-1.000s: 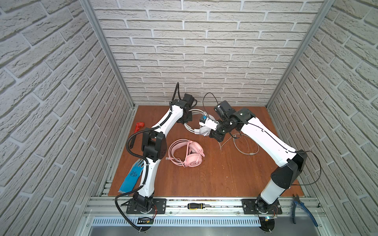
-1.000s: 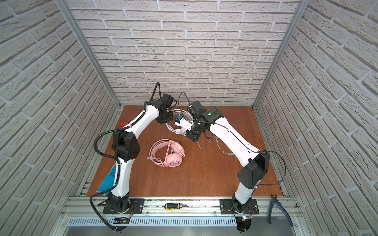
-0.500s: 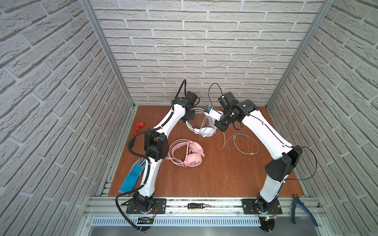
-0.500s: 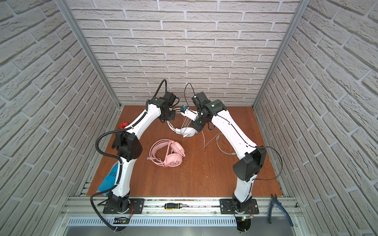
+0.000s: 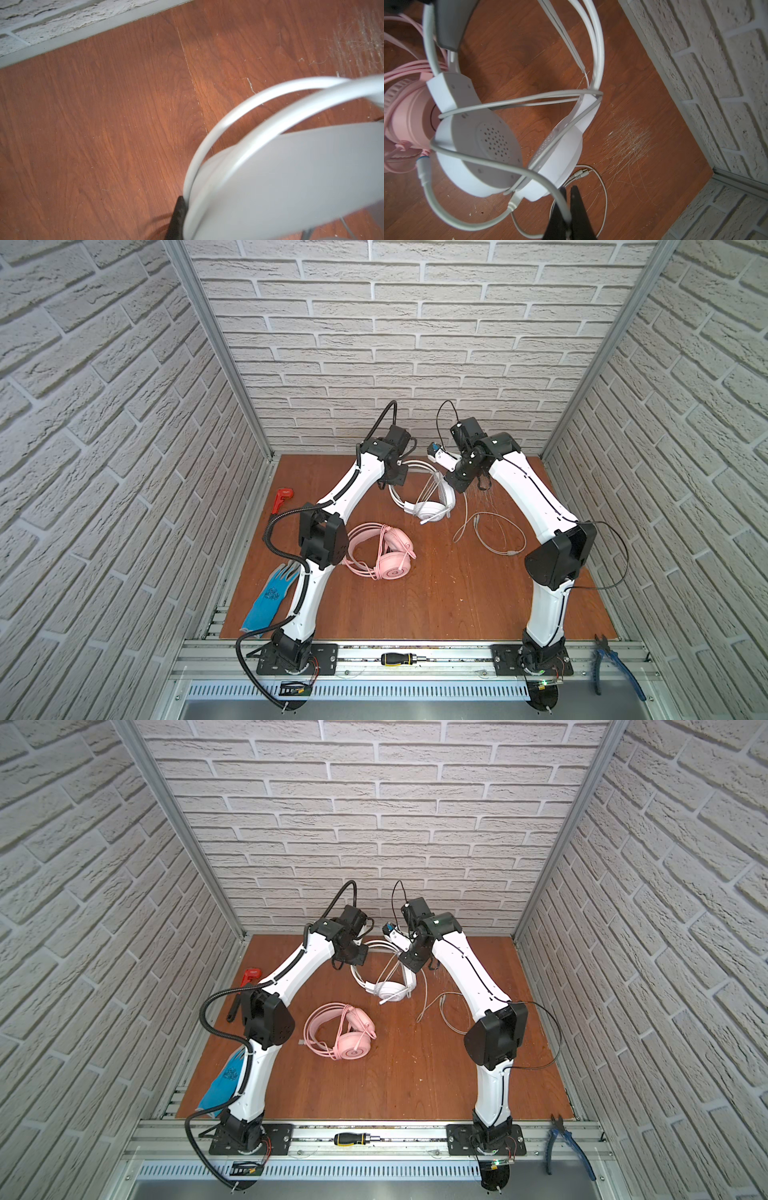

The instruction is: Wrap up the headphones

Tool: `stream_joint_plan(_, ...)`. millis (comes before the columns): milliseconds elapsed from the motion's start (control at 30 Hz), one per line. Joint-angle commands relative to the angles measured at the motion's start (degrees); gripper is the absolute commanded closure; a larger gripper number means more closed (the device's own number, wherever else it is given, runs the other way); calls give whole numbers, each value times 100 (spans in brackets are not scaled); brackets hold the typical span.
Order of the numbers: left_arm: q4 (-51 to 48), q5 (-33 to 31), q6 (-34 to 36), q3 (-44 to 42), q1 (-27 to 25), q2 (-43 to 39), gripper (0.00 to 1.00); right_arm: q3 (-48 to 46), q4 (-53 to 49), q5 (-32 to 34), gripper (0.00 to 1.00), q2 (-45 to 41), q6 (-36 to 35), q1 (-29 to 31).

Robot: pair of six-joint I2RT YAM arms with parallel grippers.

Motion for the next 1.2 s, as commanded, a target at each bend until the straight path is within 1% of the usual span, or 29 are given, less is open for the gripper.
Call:
stream_joint_plan(0, 128, 355, 358, 170, -44, -185, 100, 283, -14, 276, 95, 146, 173, -112)
stream_joint_plan(133, 87, 426, 493, 138, -120, -191, 100, 342, 42, 338, 95, 244, 174, -179)
stream_joint_plan(367, 46, 586, 603, 9, -206, -204, 100, 412, 296, 40, 95, 355, 399, -350)
stream_joint_plan(533, 156, 748, 603, -159, -207, -327, 100, 451, 295, -91, 94, 550, 656, -496)
stream_joint_plan(633, 207, 781, 621, -224, -204, -394, 100, 461, 283, -131, 93, 618, 967, -610)
stream_joint_plan(700, 211, 822, 628, -242, -202, -431, 100, 442, 333, -310, 90, 634, 1123, -698)
stream_joint_plan(900, 225, 964, 587, -245, -187, -479, 100, 420, 356, -535, 88, 668, 1297, -786)
stream_joint_plan(1067, 198, 1111, 566, -265, -174, -544, 100, 64, 439, -644, 84, 590, 1415, -867)
stream_joint_plan(1167, 233, 1228, 533, -334, -143, -586, 100, -262, 617, -742, 84, 505, 1622, -967)
